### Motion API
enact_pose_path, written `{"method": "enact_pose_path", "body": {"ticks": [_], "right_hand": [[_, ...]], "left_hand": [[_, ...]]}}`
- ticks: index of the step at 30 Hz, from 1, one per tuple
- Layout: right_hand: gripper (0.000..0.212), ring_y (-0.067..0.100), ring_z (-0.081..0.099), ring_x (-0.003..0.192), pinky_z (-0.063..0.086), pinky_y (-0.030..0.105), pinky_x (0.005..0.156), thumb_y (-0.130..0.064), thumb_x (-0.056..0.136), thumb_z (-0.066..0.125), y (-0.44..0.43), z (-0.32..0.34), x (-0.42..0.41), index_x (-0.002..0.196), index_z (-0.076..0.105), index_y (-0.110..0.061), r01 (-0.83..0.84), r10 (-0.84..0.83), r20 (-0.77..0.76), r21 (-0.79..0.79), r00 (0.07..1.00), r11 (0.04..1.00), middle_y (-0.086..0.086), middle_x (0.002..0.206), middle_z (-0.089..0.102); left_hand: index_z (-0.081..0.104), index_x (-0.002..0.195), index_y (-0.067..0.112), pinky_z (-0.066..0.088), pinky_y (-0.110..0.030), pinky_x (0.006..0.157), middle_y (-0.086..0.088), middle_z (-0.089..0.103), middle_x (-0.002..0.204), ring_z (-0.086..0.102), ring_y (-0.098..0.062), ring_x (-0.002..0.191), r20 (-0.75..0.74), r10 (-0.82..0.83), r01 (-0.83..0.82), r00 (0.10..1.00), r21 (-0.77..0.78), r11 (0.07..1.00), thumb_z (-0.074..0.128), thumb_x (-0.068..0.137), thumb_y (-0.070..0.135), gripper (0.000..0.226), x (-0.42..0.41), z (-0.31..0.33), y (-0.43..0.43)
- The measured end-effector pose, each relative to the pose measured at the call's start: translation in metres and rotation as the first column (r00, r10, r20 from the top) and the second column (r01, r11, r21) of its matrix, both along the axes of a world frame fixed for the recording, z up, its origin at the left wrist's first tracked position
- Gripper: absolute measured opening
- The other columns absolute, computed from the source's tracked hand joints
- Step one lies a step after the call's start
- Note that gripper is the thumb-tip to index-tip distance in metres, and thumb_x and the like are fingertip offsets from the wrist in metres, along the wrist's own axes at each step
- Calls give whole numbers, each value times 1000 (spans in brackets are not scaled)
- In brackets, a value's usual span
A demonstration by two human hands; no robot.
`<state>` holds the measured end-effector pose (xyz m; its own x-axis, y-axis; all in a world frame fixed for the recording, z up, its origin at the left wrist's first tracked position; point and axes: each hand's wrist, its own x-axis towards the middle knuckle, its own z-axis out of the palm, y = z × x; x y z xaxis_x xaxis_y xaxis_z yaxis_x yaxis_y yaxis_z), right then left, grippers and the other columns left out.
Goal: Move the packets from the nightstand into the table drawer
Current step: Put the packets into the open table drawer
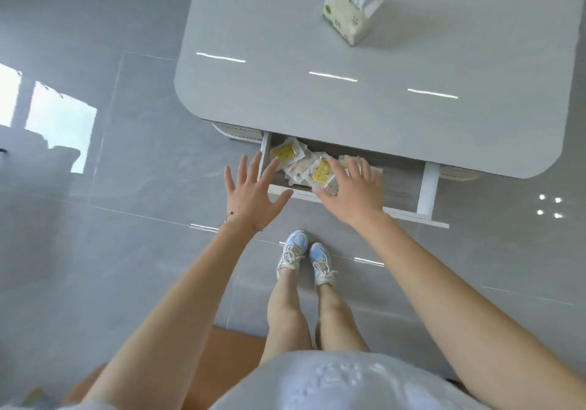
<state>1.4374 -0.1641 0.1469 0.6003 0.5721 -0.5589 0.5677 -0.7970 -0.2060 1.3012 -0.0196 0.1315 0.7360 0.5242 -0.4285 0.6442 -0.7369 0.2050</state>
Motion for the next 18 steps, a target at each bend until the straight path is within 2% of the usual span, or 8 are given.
{"method": "enact_pose_path", "body": {"ticks": [4, 7, 11, 18], "right_hand": [[73, 31, 3, 148, 5, 51, 118, -62, 91, 40, 32, 45, -28, 152, 12, -32, -120, 120, 11, -5, 993, 993, 4, 161, 10], [74, 31, 8, 146, 8, 51, 117, -61, 91, 40, 63, 67, -53, 152, 11, -31, -225, 226, 31, -21, 974, 974, 5, 160, 12], [75, 28, 16, 144, 13, 50, 116, -63, 90, 40, 112, 86, -100, 152, 12, -31, -358, 359, 60, -29, 932, 933, 6, 158, 17], [77, 27, 14, 144, 12, 49, 117, -65, 88, 40, 231, 112, -220, 152, 11, -33, -596, 596, 76, -28, 799, 802, 6, 157, 18]], "left_hand": [[9, 148, 39, -11, -53, 115, 2, 1, 160, -10, -24, 147, -2, 103, -103, 995, 29, 994, 32, 89, 65, 69, -43, 46, 20], [8, 148, 41, -13, -51, 115, 3, 1, 160, -11, -21, 147, 33, 251, -251, 967, 16, 968, 33, 89, 65, 68, -90, 72, 37], [11, 148, 41, -11, -51, 115, 4, 2, 160, -10, -20, 147, 44, 468, -469, 883, 9, 883, 38, 89, 63, 68, -169, 90, 63], [11, 148, 40, -10, -52, 115, 2, 4, 160, -7, -23, 147, 21, 696, -697, 718, 23, 717, 36, 88, 66, 70, -317, 104, 131]]}}
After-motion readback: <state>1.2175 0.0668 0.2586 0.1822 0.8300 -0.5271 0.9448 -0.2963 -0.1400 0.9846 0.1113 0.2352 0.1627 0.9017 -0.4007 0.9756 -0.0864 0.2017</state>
